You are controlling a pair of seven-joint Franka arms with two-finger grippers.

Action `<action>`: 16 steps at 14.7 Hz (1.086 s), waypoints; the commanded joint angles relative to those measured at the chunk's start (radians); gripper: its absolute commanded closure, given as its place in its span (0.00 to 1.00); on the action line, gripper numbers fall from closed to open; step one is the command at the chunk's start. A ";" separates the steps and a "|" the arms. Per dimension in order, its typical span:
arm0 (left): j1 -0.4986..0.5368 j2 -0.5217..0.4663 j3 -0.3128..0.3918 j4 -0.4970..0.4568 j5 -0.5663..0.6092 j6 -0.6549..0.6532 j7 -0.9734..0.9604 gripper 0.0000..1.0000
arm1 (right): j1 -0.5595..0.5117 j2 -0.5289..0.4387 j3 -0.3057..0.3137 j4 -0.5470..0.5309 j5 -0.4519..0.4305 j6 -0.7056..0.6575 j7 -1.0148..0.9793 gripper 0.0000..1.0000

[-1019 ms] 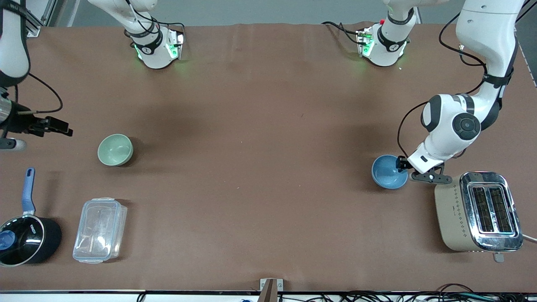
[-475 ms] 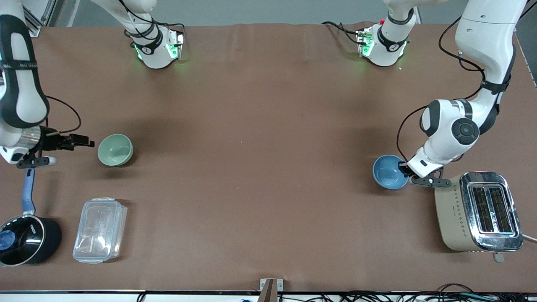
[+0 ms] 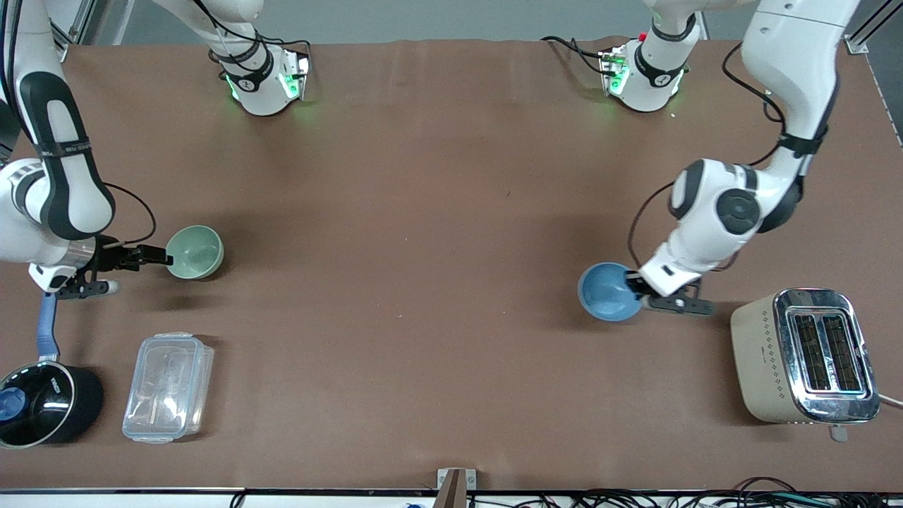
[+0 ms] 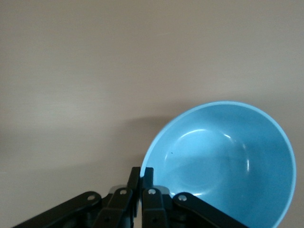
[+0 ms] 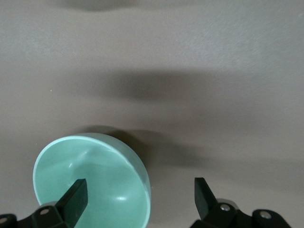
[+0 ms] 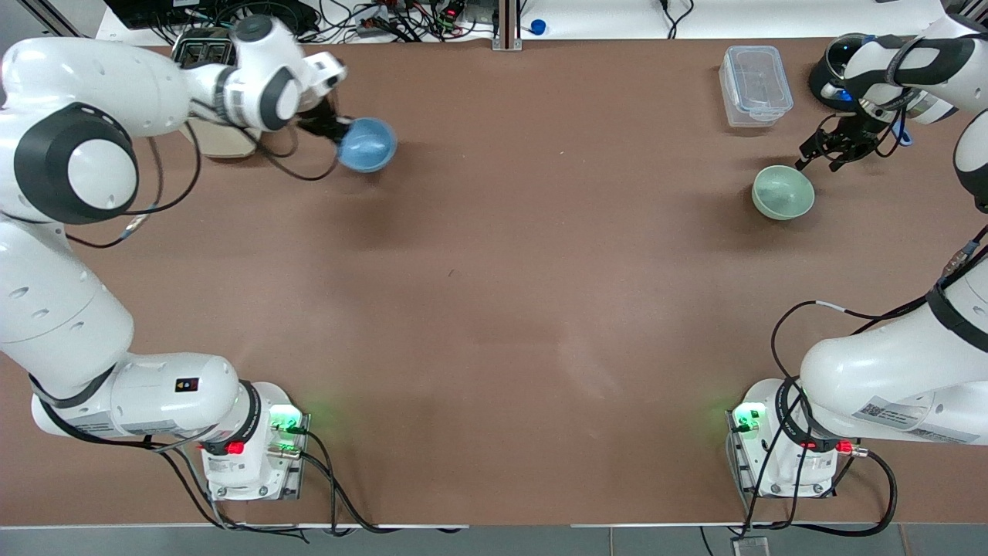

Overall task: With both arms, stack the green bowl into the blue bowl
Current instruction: 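Grasp the blue bowl with the left gripper while the right gripper grasps the green bowl, then slide the blue bowl toward the table center with the left gripper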

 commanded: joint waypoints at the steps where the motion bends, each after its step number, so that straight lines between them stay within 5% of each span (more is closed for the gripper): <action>1: -0.099 0.016 -0.043 0.097 0.002 -0.108 -0.197 1.00 | -0.014 0.022 0.013 -0.010 0.044 0.011 -0.036 0.01; 6: -0.361 0.154 -0.040 0.247 0.016 -0.110 -0.590 1.00 | -0.015 0.050 0.013 -0.027 0.046 0.038 -0.053 0.12; 7: -0.398 0.191 -0.040 0.289 0.016 -0.109 -0.632 1.00 | -0.014 0.052 0.013 -0.029 0.046 0.052 -0.053 0.29; 8: -0.437 0.231 -0.039 0.324 0.016 -0.104 -0.670 0.99 | -0.006 0.058 0.013 -0.029 0.046 0.054 -0.053 0.64; 9: -0.469 0.266 -0.037 0.356 0.016 -0.103 -0.701 0.99 | -0.011 0.059 0.015 -0.029 0.047 0.055 -0.053 0.83; 11: -0.514 0.317 -0.033 0.404 0.016 -0.101 -0.765 0.99 | -0.009 0.059 0.015 -0.029 0.047 0.054 -0.051 0.99; 16: -0.540 0.340 -0.029 0.406 0.014 -0.083 -0.781 0.86 | 0.004 0.018 0.015 -0.023 0.047 -0.015 -0.021 1.00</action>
